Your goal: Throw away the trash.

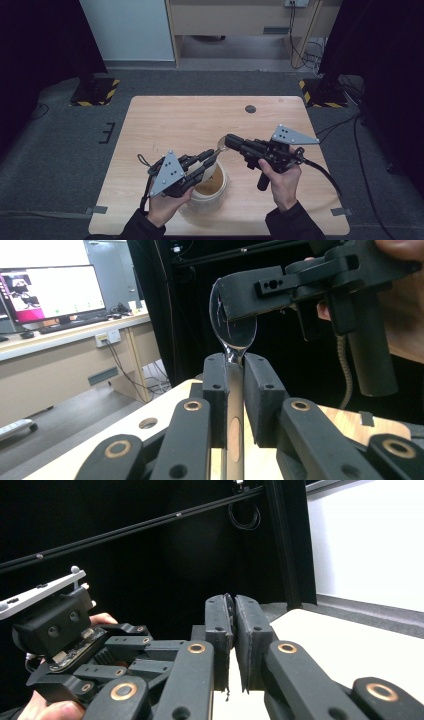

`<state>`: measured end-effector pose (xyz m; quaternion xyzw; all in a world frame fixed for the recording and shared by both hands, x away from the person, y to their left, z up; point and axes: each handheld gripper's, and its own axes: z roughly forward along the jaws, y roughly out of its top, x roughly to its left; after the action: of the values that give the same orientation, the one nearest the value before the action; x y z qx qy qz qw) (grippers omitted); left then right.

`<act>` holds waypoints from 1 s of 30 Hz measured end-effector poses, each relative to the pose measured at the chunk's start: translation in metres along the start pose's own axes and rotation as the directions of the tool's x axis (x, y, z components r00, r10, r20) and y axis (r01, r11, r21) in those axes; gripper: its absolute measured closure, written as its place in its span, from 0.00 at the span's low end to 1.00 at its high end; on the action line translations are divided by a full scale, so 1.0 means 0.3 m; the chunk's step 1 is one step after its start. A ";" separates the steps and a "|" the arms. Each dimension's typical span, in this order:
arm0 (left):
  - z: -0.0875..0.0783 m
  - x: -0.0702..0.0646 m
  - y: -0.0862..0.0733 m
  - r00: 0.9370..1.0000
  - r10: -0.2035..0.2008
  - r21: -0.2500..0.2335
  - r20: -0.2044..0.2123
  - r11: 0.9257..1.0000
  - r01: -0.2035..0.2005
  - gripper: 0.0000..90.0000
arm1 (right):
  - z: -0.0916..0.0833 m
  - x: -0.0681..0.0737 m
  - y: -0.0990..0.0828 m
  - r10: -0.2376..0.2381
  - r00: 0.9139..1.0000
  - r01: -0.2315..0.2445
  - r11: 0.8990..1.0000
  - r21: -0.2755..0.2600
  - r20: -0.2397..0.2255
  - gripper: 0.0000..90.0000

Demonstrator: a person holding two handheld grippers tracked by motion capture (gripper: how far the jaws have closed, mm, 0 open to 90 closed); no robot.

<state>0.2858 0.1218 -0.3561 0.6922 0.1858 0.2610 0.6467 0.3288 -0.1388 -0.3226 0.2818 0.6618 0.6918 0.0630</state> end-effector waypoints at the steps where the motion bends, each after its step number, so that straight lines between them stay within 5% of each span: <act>1: -0.003 0.001 0.002 1.000 -0.006 -0.002 -0.001 1.000 0.006 0.89 | -0.002 -0.002 0.002 -0.005 1.000 0.005 1.000 -0.003 0.002 0.95; 10: -0.078 0.073 0.012 0.995 -0.047 0.001 -0.085 0.999 0.047 0.83 | -0.083 -0.020 0.038 -0.017 0.999 0.019 0.998 -0.058 0.038 0.95; 15: -0.134 0.147 -0.024 0.983 -0.118 0.013 -0.138 0.993 0.121 0.75 | -0.126 -0.028 0.050 -0.030 0.998 0.034 0.997 -0.066 0.061 0.95; 20: -0.201 0.207 -0.104 0.966 -0.149 0.075 -0.212 0.983 0.168 0.69 | -0.146 -0.026 0.046 -0.042 0.997 0.046 0.997 -0.056 0.069 0.95; 22: -0.231 0.232 -0.158 0.957 -0.153 0.110 -0.245 0.977 0.184 0.65 | -0.150 -0.024 0.041 -0.053 0.996 0.056 0.997 -0.049 0.072 0.95; 25: -0.272 0.265 -0.242 0.940 -0.202 0.146 -0.276 0.958 0.248 0.59 | -0.151 -0.021 0.028 -0.059 0.996 0.061 0.998 -0.032 0.070 0.95; 27: -0.293 0.284 -0.297 0.924 -0.237 0.179 -0.300 0.938 0.298 0.56 | -0.146 -0.019 0.017 -0.069 0.995 0.070 0.997 -0.016 0.073 0.95; 30: -0.308 0.310 -0.364 0.912 -0.248 0.233 -0.326 0.914 0.332 0.49 | -0.134 -0.014 -0.005 -0.074 0.995 0.074 0.997 0.006 0.066 0.95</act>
<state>0.3128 0.2611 -0.4506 0.6960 0.4155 0.2302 0.5384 0.3129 -0.1760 -0.3241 0.2802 0.6707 0.6780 0.1100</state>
